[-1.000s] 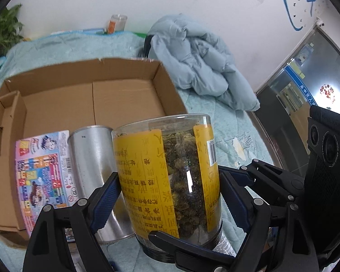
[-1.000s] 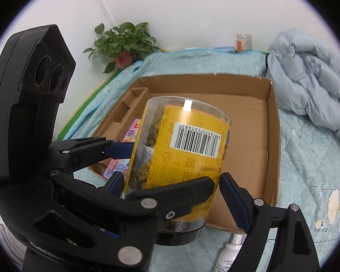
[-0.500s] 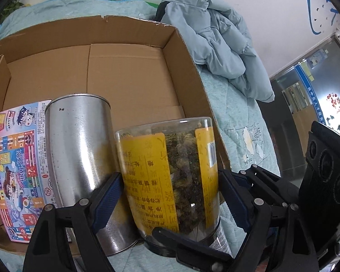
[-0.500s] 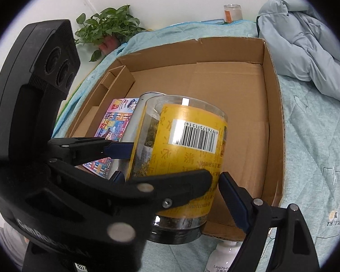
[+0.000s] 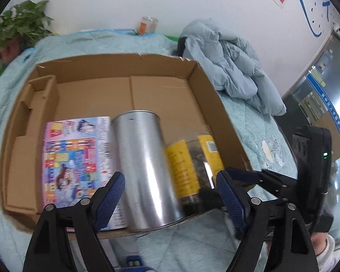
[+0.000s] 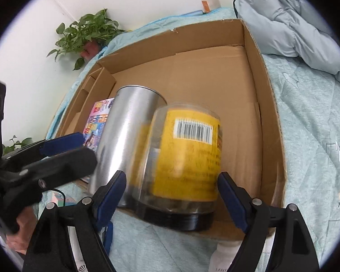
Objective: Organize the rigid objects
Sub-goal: 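Lower the jar beside the silver can and open both grippers, then withdraw both grippers and move them to the white spray bottle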
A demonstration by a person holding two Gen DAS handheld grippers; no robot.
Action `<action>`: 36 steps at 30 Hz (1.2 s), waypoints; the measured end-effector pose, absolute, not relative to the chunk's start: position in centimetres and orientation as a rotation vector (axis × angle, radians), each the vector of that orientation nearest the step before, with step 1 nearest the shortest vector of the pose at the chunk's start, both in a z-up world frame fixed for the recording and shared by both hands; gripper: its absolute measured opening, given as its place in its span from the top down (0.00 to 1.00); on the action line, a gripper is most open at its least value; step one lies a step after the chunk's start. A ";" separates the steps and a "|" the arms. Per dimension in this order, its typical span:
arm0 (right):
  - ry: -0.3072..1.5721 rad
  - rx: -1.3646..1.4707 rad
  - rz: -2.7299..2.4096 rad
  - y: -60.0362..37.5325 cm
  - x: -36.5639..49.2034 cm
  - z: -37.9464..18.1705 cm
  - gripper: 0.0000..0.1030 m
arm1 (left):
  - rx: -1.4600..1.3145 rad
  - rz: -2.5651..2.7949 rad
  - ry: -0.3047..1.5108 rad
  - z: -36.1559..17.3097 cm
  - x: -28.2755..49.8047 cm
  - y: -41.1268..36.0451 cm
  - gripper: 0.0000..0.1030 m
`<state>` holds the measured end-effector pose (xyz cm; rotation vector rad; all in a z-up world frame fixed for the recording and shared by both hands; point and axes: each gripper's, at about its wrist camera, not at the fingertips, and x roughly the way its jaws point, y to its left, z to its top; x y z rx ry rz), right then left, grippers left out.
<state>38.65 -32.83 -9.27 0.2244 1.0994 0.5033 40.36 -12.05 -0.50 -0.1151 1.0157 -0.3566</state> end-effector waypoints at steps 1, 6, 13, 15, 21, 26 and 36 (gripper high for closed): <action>1.083 0.231 0.507 -33.0 38.2 -9.0 0.19 | -0.111 -0.339 0.990 -0.3 39.7 -11.4 0.21; 0.993 0.210 0.439 -34.5 35.2 -7.9 0.21 | -0.047 -0.256 0.876 0.5 35.5 -9.0 0.45; 0.880 0.172 0.412 -34.3 30.2 -7.3 0.43 | -0.120 -0.220 0.763 0.8 29.6 -7.1 0.58; 0.814 0.120 0.366 -33.9 28.5 -6.8 0.01 | -0.112 -0.141 0.716 1.2 27.9 -6.8 0.04; 0.767 0.143 0.329 -35.2 25.8 -7.3 0.01 | -0.010 -0.034 0.699 -0.1 25.3 -7.6 0.01; 0.836 0.201 0.273 -38.0 24.5 -9.7 0.01 | 0.037 -0.008 0.716 -1.1 23.2 -7.9 0.01; 1.015 0.151 0.235 -38.8 22.4 -14.3 0.54 | 0.025 -0.063 0.756 -1.9 21.0 -8.8 0.01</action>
